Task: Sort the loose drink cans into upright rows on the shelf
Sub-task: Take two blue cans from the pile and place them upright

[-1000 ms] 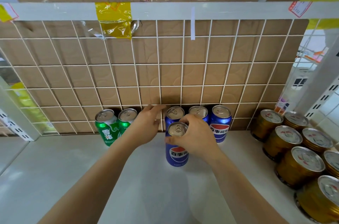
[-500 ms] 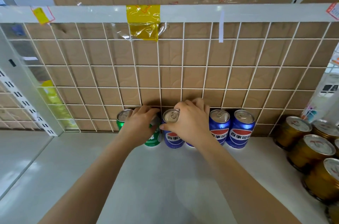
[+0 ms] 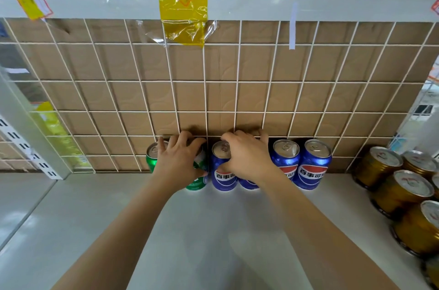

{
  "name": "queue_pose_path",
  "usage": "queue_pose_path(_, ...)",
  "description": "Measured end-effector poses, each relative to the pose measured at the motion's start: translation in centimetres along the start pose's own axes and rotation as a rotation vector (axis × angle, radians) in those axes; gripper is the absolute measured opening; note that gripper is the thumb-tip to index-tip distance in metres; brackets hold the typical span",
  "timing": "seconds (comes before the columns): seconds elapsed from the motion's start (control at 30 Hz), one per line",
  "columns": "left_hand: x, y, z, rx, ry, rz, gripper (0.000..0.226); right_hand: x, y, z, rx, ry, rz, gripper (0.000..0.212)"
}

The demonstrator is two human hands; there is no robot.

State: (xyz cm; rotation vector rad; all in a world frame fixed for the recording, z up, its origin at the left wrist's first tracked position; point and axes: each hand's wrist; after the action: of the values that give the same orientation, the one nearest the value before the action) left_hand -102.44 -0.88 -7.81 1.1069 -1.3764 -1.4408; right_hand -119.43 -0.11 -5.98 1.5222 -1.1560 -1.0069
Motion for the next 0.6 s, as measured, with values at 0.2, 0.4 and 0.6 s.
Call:
queue_pose_path(0.2,0.0,0.3,1.8,-0.020,-0.091,0.074,0.071,-0.3,-0.6,0.3,-0.004,0.015,0.086,0.054)
queue_pose_path(0.4,0.2,0.9,3.2,-0.018,-0.126,0.074,0.058,-1.8,-1.1,1.3,0.025,0.063,0.109,0.061)
queue_pose_path(0.6,-0.4,0.6,4.5,-0.049,-0.122,0.050,0.066,-3.1,-0.6,1.7,0.064,0.134,0.152,0.053)
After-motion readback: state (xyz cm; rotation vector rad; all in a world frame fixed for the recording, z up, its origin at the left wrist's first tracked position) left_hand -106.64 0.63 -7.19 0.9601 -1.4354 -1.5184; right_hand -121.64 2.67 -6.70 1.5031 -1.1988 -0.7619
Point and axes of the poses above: each hand's wrist, its own x-axis towards the middle knuckle, its own y-axis out of the back of the hand, z = x × y, and after that the axes turned 11 degrees about -z, right-handed
